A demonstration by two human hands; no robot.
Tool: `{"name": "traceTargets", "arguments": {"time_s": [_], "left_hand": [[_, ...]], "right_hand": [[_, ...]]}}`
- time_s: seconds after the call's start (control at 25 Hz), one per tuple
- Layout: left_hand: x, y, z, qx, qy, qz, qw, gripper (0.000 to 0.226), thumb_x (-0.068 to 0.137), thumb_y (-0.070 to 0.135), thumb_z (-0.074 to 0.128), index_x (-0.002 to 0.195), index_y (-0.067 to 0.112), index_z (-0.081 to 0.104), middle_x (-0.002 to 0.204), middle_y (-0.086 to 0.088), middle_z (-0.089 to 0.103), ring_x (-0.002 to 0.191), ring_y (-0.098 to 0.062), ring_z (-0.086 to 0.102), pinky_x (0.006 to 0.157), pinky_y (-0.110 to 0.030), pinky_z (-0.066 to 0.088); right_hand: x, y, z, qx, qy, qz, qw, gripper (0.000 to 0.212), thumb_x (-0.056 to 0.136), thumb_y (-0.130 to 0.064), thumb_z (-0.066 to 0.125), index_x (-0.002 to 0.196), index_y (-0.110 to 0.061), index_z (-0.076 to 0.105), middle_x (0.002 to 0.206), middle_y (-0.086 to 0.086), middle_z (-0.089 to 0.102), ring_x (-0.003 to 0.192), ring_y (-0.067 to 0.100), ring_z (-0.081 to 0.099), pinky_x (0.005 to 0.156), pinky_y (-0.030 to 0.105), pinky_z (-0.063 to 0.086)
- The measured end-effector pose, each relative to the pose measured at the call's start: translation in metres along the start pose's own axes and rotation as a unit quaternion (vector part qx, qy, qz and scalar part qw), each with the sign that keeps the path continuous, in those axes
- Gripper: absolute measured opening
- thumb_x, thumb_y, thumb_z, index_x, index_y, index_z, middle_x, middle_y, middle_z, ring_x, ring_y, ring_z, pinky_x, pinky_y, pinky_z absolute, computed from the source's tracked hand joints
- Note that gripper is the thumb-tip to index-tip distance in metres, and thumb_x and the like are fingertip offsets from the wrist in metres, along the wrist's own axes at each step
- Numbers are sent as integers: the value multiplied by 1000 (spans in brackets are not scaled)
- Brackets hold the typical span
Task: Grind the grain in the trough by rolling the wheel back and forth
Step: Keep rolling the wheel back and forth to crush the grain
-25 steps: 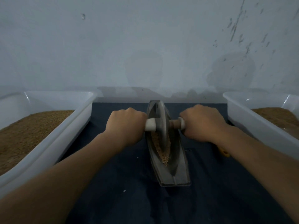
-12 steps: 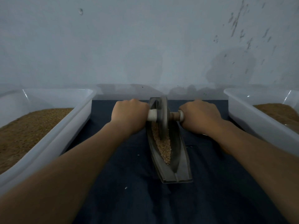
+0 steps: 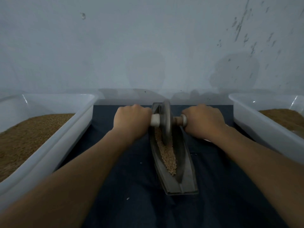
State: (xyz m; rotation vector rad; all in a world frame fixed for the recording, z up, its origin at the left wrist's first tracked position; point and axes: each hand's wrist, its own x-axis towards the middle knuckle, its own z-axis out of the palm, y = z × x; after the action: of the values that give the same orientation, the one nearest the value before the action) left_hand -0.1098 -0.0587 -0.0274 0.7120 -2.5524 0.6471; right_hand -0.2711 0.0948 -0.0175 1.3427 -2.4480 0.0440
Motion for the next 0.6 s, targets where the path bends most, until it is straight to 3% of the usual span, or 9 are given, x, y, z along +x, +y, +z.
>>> {"name": "traceTargets", "arguments": {"time_s": [0.12,0.28,0.36,0.48,0.6], "left_hand": [[11,0,-2,3,-3,3,1000,12,88,29,60,100,26,61,81,-1,58,72,-27,61,56,-35,36],[-29,-1,-14,-8,11,40,999,20,82,34,65,92,29,48,64,7,30,56,-20,38,48,-31,24],[-46,-6,-25,-33,1,66,997,27,80,40,64,87,34,39,65,10,28,56,-17,36,47,-29,18],[-52,-18,-45,-108,-75,101,986,32,77,42,62,85,42,31,77,12,37,67,-13,40,51,-29,23],[-42,-28,-49,-101,-126,128,978,24,76,47,64,93,45,47,94,13,41,84,-13,46,57,-30,32]], "right_hand": [[7,0,5,15,-7,10,1000,9,80,-35,59,74,-29,57,76,-6,58,68,21,56,57,30,38],[-36,9,4,-13,50,-28,998,22,76,-40,61,65,-32,43,63,-11,47,53,10,41,47,25,23],[-56,10,-2,-28,74,-36,996,28,72,-42,62,61,-33,37,57,-11,40,48,4,31,44,23,16],[-66,7,-12,-40,77,-40,995,32,73,-45,63,62,-34,34,58,-11,40,48,3,29,44,23,15],[-60,6,-12,-35,61,-42,997,33,75,-41,63,62,-33,33,60,-11,41,50,4,33,44,24,17]]}}
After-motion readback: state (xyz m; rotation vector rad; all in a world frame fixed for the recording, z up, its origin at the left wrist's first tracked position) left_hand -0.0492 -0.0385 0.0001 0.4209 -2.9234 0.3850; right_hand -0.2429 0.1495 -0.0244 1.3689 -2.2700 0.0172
